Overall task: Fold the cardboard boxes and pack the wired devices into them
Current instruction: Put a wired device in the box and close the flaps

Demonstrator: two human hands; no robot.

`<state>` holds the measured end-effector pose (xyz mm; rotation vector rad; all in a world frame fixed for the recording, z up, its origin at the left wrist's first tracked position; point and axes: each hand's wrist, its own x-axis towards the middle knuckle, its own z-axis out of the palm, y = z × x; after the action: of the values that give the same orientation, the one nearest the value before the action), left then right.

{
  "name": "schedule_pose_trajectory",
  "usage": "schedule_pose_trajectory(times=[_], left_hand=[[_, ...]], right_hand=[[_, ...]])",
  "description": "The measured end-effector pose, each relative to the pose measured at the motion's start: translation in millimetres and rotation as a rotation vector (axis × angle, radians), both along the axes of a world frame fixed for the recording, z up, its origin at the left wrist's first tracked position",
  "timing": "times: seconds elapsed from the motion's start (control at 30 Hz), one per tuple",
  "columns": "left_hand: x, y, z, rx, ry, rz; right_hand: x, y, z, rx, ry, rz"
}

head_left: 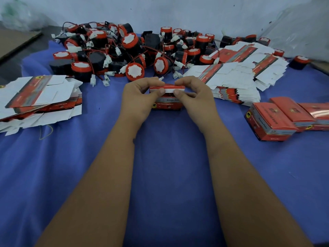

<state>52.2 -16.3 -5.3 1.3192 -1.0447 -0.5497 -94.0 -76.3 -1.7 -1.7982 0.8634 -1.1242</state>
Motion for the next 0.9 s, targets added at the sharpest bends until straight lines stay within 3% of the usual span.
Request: schedule_pose_trajectory(times=[0.33,0.57,0.9], left_hand=[[0.2,0.9,-1.6,0.004,-0.143,0.082],[1.0,3.4,-3.9,0.031,-0.376,0.065],[0.9,2.1,-6.9,0.024,-0.383,0.113]], right_hand=[[1.4,-1.3,-2.3,0.083,-0.088,-0.025],[2.1,-1.6,-3.1,0.082,-0.11,-0.037],[-1.6,-1.6,-8.6,-0.15,0.118,-0.036]])
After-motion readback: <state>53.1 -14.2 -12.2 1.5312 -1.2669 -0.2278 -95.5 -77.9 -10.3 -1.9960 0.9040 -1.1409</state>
